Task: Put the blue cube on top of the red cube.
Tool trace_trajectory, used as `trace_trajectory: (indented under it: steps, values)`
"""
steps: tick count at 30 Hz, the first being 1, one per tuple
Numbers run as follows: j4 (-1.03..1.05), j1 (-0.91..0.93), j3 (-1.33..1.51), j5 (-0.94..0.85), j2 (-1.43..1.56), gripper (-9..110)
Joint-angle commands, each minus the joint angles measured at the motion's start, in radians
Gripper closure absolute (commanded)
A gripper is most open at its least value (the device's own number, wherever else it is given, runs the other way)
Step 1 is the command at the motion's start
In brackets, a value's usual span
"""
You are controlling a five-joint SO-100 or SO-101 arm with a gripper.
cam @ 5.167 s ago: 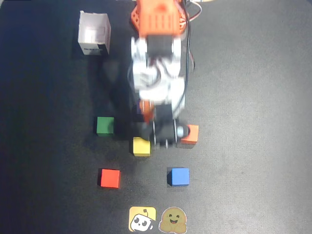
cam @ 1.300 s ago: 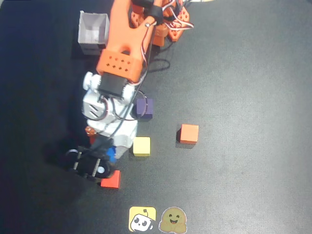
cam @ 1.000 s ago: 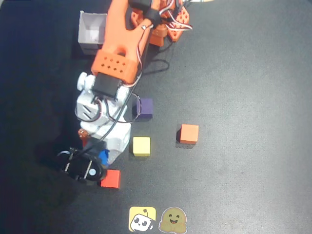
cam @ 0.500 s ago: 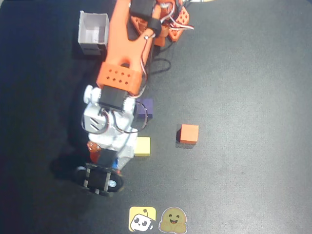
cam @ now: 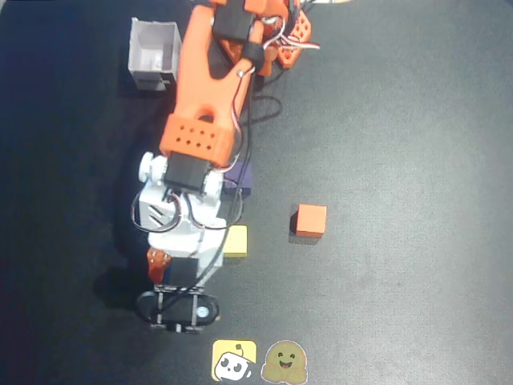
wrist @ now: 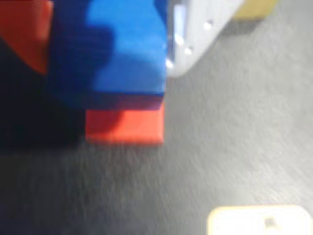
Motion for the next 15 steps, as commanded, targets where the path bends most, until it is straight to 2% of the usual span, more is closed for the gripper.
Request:
trace_trajectory:
  steps: [1, 15]
  values:
    - [-0.006, -0.002, -0.058, -0.003, 0.0, 95]
    - [-0.009, 0.009, -0.08, 0.0, -0.055, 95]
